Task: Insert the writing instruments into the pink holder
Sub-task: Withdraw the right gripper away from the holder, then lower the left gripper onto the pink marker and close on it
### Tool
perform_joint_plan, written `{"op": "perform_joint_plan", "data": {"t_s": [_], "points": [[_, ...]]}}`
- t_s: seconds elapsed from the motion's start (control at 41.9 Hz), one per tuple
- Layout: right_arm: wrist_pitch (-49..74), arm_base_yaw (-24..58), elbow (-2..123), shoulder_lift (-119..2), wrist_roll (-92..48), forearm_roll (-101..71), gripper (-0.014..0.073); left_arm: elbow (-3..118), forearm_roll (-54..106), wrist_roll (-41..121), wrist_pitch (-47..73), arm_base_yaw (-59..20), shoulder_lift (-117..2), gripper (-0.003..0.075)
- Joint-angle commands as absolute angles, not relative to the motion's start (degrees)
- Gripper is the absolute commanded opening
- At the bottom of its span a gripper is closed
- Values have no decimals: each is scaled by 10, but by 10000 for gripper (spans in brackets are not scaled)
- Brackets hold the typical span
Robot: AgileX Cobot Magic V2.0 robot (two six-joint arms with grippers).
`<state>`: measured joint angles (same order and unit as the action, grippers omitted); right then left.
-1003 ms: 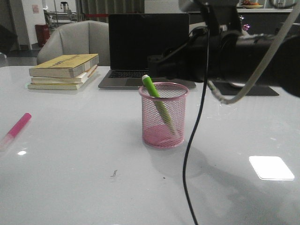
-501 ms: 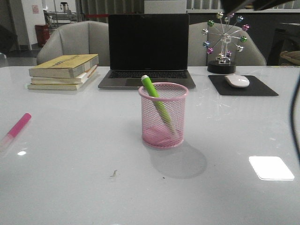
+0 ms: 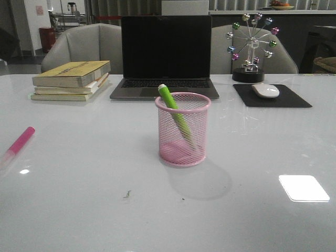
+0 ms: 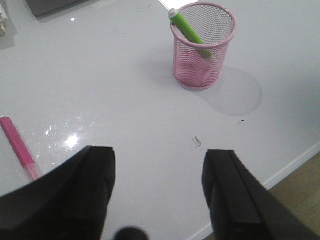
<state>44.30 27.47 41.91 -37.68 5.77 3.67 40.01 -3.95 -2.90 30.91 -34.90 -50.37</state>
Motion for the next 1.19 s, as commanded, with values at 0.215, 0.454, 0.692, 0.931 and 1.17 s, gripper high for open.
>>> {"op": "perform_joint_plan", "data": {"t_s": [0.215,0.454,0.692,0.931,1.17], "points": [[442,275,434,-374,56,37,442,455,-43,-67,368,-269,-536,494],[443,275,434,-374,56,37,442,511,-43,-67,410,-145,-640,488],[443,275,434,-374,56,37,442,580,-49,-66,401,-93,-773,488],[443,275,434,-374,56,37,442,666,-76,-66,407,-89,-910,488],[443,275,434,-374,56,37,442,758,-77,-66,434,-78,-1026,488]]}}
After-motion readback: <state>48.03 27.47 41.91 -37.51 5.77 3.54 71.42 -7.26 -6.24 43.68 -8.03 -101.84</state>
